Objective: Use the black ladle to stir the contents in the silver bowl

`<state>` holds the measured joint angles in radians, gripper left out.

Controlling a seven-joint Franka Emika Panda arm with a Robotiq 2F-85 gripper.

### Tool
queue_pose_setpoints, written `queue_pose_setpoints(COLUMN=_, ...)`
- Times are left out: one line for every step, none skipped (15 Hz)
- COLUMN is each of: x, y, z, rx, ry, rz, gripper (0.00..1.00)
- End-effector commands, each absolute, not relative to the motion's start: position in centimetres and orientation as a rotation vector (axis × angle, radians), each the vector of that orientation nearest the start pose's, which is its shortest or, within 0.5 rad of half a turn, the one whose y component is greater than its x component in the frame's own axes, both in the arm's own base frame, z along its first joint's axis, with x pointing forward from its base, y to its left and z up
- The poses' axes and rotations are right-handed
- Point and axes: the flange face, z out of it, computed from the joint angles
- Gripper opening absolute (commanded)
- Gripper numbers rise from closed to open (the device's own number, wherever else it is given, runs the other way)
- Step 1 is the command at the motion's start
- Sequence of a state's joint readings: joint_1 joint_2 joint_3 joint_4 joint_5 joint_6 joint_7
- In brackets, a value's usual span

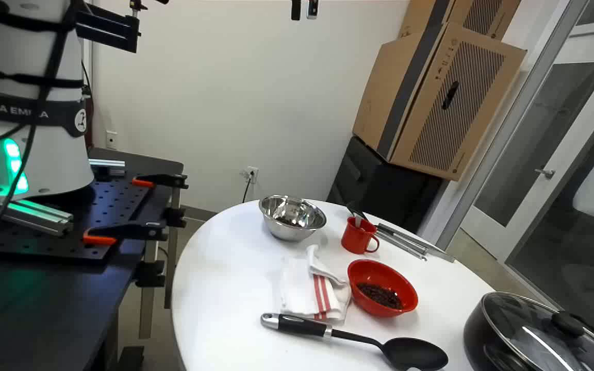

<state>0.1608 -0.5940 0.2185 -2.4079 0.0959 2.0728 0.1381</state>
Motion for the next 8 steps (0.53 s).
queue_pose_setpoints(x=36.6, y=16.3, z=54.2, rx=-3.076, ry=-0.284, rz=-0.387, gripper=1.00)
queue_pose_setpoints(x=36.6, y=16.3, z=54.2, rx=-3.076, ry=-0.284, rz=-0.387, gripper=1.00)
queue_pose_setpoints(x=36.9, y=15.6, z=54.0, rx=-3.083, ry=-0.247, rz=-0.399, gripper=1.00)
queue_pose_setpoints(x=37.3, y=14.6, z=53.7, rx=-3.098, ry=-0.209, rz=-0.399, gripper=1.00)
queue_pose_setpoints(x=37.7, y=13.5, z=53.4, rx=-3.114, ry=-0.180, rz=-0.393, gripper=1.00)
queue_pose_setpoints(x=38.1, y=11.7, z=52.7, rx=-3.126, ry=-0.130, rz=-0.378, gripper=1.00)
queue_pose_setpoints(x=38.6, y=10.0, z=52.2, rx=-3.132, ry=-0.082, rz=-0.372, gripper=1.00)
queue_pose_setpoints(x=39.1, y=7.8, z=51.4, rx=-3.122, ry=-0.033, rz=-0.370, gripper=1.00)
